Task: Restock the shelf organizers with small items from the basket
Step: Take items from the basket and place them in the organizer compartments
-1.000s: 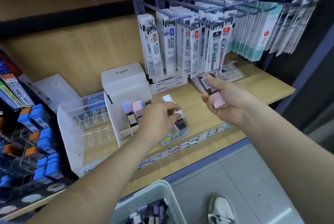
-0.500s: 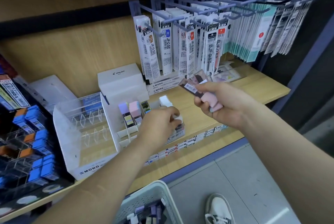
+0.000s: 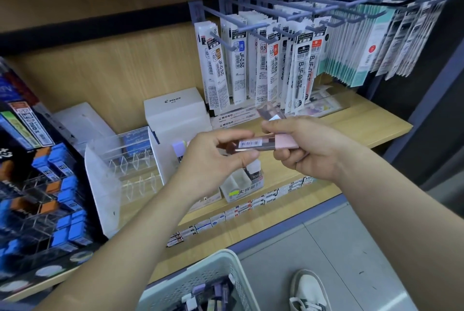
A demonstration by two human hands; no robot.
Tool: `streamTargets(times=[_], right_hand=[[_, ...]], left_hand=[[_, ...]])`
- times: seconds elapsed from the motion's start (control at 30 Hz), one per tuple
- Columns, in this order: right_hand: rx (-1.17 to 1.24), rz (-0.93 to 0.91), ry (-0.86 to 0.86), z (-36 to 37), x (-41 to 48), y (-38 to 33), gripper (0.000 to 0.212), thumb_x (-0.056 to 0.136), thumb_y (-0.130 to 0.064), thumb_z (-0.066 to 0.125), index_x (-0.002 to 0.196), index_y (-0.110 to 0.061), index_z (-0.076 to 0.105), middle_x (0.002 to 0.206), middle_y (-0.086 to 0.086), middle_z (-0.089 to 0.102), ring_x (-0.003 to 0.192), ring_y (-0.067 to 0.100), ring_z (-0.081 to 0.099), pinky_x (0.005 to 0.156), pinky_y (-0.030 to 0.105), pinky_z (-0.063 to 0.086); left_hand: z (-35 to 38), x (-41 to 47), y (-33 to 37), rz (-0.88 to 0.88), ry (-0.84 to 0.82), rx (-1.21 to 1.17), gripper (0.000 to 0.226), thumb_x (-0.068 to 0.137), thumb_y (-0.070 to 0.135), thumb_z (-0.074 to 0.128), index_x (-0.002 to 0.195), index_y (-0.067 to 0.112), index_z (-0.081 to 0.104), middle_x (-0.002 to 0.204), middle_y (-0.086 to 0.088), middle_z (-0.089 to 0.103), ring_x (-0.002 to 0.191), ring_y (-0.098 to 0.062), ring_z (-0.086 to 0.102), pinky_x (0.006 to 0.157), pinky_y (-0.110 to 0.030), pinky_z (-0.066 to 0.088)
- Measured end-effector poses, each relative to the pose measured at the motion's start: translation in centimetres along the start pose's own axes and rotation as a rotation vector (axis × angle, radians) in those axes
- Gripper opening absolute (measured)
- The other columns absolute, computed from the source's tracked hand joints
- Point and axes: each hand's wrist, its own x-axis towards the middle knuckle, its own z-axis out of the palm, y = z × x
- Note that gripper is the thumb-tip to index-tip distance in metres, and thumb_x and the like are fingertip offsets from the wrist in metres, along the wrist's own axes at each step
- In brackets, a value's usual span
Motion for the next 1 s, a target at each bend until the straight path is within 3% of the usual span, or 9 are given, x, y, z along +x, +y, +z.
streamTargets(times=[0.13,0.2,0.33,0.47,0.6,0.7,0.8,0.93,1.0], right_hand=[[0.188,-0.009,-0.042,0.6,0.3,0.1,0.028,0.089,-0.039,0.064,0.084,-0.014,0.054,0.060,0.003,0.053,0.040,0.007,0.038,0.029,0.012,0.020],[0.282,-0.066,-0.114,0.9,0.3,0.2,0.029,0.083,-0.043,0.068,0.094,-0.018,0.057,0.063,0.003,0.055,0.047,0.008,0.039,0.031,0.012,0.023],[0.216,-0.160,-0.207,2.0,0.5,0.8,0.021,0.078,-0.021,0.070,0.093,-0.011,0.059,0.074,0.003,0.060,0.050,0.006,0.041,0.034,0.011,0.026],[0.114,-0.189,-0.133,3.1,1.2,1.2,0.008,0.084,-0.007,0.068,0.089,-0.004,0.062,0.068,0.001,0.064,0.049,0.005,0.038,0.034,0.012,0.025],[-0.033,-0.202,-0.154,3.9,1.3,1.5,0.020,0.075,-0.010,0.073,0.092,-0.004,0.066,0.070,0.002,0.063,0.048,0.005,0.034,0.034,0.013,0.022],[-0.114,-0.195,-0.208,4.5,1.2,1.7,0.017,0.073,-0.010,0.075,0.087,-0.005,0.067,0.062,-0.001,0.061,0.048,0.005,0.033,0.035,0.013,0.021],[-0.173,-0.186,-0.236,5.1,1.3,1.7,0.040,0.065,-0.022,0.079,0.097,-0.001,0.066,0.068,0.003,0.056,0.048,0.006,0.033,0.035,0.014,0.022],[-0.046,-0.119,-0.073,4.4,1.8,0.6,0.036,0.084,-0.041,0.069,0.100,-0.009,0.066,0.069,0.001,0.056,0.050,0.008,0.038,0.037,0.015,0.023],[0.111,-0.105,0.015,3.6,1.9,0.0,0.030,0.093,-0.033,0.061,0.106,-0.007,0.064,0.069,0.004,0.053,0.049,0.010,0.040,0.039,0.017,0.024]], left_hand=[[-0.7,-0.4,0.0,0.059,-0.010,0.351,0.013,0.085,0.032,0.068,0.097,0.035,0.073,0.084,0.004,0.072,0.074,-0.011,0.062,0.072,-0.027,0.049],[-0.7,-0.6,0.4,-0.013,-0.025,0.267,0.015,0.093,0.030,0.058,0.089,0.026,0.073,0.078,0.002,0.072,0.069,-0.014,0.067,0.071,-0.033,0.054],[-1.1,-1.5,1.2,-0.217,-0.075,-0.107,0.024,0.099,0.024,0.044,0.087,0.017,0.063,0.076,-0.006,0.073,0.062,-0.019,0.069,0.059,-0.027,0.053],[-2.0,-2.2,1.0,-0.252,-0.154,-0.137,0.024,0.098,0.026,0.046,0.094,0.009,0.062,0.082,-0.005,0.073,0.071,-0.016,0.069,0.064,-0.025,0.053],[-3.4,-1.7,1.0,-0.198,0.008,-0.235,0.020,0.096,0.023,0.052,0.103,0.012,0.066,0.085,-0.006,0.068,0.071,-0.020,0.061,0.070,-0.034,0.055],[-4.6,-1.4,1.5,-0.160,0.022,-0.313,0.019,0.093,0.024,0.053,0.105,0.018,0.067,0.074,-0.002,0.065,0.063,-0.016,0.058,0.064,-0.030,0.056],[-5.1,-1.4,1.6,-0.147,0.022,-0.254,0.012,0.089,0.017,0.059,0.099,0.014,0.067,0.062,-0.002,0.064,0.054,-0.012,0.058,0.056,-0.024,0.056],[-7.5,-0.6,1.0,-0.080,0.260,-0.135,0.008,0.091,0.009,0.060,0.093,0.013,0.067,0.063,-0.007,0.065,0.051,-0.012,0.060,0.055,-0.023,0.055],[-9.3,-0.2,0.3,-0.048,0.377,-0.038,0.009,0.092,0.010,0.061,0.092,0.018,0.066,0.067,-0.007,0.067,0.055,-0.012,0.063,0.062,-0.027,0.058]])
